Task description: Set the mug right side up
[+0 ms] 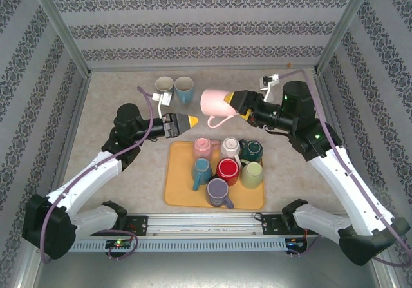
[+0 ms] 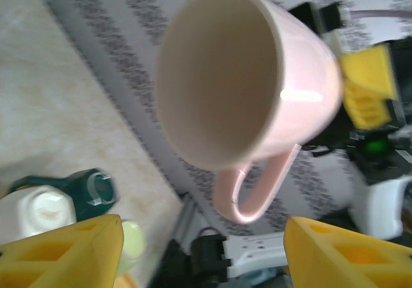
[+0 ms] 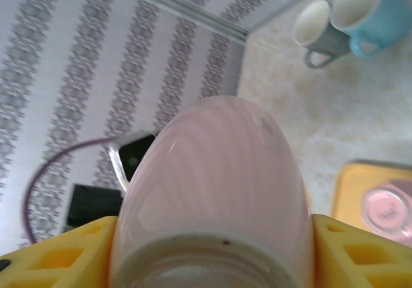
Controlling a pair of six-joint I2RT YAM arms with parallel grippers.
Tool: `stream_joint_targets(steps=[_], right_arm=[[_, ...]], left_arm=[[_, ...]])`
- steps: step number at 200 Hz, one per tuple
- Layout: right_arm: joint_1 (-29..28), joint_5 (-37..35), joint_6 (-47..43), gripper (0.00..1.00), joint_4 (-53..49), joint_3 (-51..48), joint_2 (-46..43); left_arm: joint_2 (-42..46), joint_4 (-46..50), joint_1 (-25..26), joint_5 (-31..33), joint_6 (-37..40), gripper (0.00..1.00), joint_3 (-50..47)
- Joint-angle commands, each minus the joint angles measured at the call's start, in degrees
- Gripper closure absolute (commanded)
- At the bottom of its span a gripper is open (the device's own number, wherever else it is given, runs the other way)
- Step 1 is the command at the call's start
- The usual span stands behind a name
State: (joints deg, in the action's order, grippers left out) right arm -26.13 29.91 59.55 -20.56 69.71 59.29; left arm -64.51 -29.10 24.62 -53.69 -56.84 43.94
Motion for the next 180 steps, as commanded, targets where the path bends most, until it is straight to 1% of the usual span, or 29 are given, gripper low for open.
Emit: stream_joint_targets(steps=[1, 2, 5, 6, 12, 14, 15, 18, 19, 26, 38, 60, 95, 135, 180], right_arm=[[0.6, 4.8, 6.4, 0.61, 16.7, -3.1, -1.9], [0.5, 4.8, 6.6, 0.61, 16.9, -3.2, -1.8], [0.5, 5.0, 6.8, 0.62, 17.5, -3.7, -1.9], [0.5, 5.0, 7.0, 0.62, 17.7, -3.8, -1.8], [0.5, 5.1, 7.6, 0.62, 18.8, -4.6, -2.0], [0.5, 5.0, 7.7, 0.62, 19.2, -4.8, -2.0], [0.5, 5.0, 7.8, 0.62, 19.4, -4.9, -2.1], [0.5, 4.9, 8.1, 0.62, 20.0, -5.3, -2.3], [0.5, 4.9, 8.2, 0.62, 20.2, -5.5, -2.3], [0.5, 4.7, 8.9, 0.62, 21.6, -6.3, -2.6], [0.5, 4.2, 10.1, 0.63, 23.9, -7.4, -3.1], [0.3, 3.8, 11.9, 0.63, 27.7, -8.9, -3.7], [-0.1, 2.2, 12.6, 0.65, 28.6, -10.0, -4.0], [-0.6, 0.1, 15.0, 0.66, 33.0, -12.9, -3.8], [-2.7, -1.7, 15.5, 0.66, 35.8, -14.3, -3.1]], left_arm=[[-3.8, -28.7, -0.3, -6.2, -15.5, 0.32, -2.4], [-4.4, -28.7, -0.3, -6.3, -16.2, 0.32, -2.5], [-5.0, -33.4, -0.2, -6.4, -18.3, 0.32, -2.7], [-5.6, -33.4, -0.2, -6.4, -19.0, 0.32, -2.7], [-7.3, -41.0, -0.2, -6.6, -23.0, 0.32, -2.6], [-8.2, -41.9, -0.2, -6.6, -24.3, 0.32, -2.5], [-8.2, -44.1, -0.2, -6.6, -25.0, 0.32, -2.5], [-9.6, -45.9, -0.2, -6.7, -26.7, 0.32, -2.3], [-9.6, -48.0, -0.2, -6.7, -27.3, 0.32, -2.2], [-12.0, -52.5, -0.2, -6.8, -30.6, 0.31, -1.8], [-13.2, -52.6, -0.1, -7.2, -31.0, 0.29, -1.0], [-13.3, -52.5, -0.1, -6.8, -29.6, 0.29, -1.7], [-13.0, -52.6, 0.3, -5.7, -28.4, 0.29, -2.1], [-14.0, -52.6, 1.4, -3.8, -28.0, 0.29, -2.1], [-17.5, -52.6, 2.0, -1.0, -28.9, 0.30, -1.3]])
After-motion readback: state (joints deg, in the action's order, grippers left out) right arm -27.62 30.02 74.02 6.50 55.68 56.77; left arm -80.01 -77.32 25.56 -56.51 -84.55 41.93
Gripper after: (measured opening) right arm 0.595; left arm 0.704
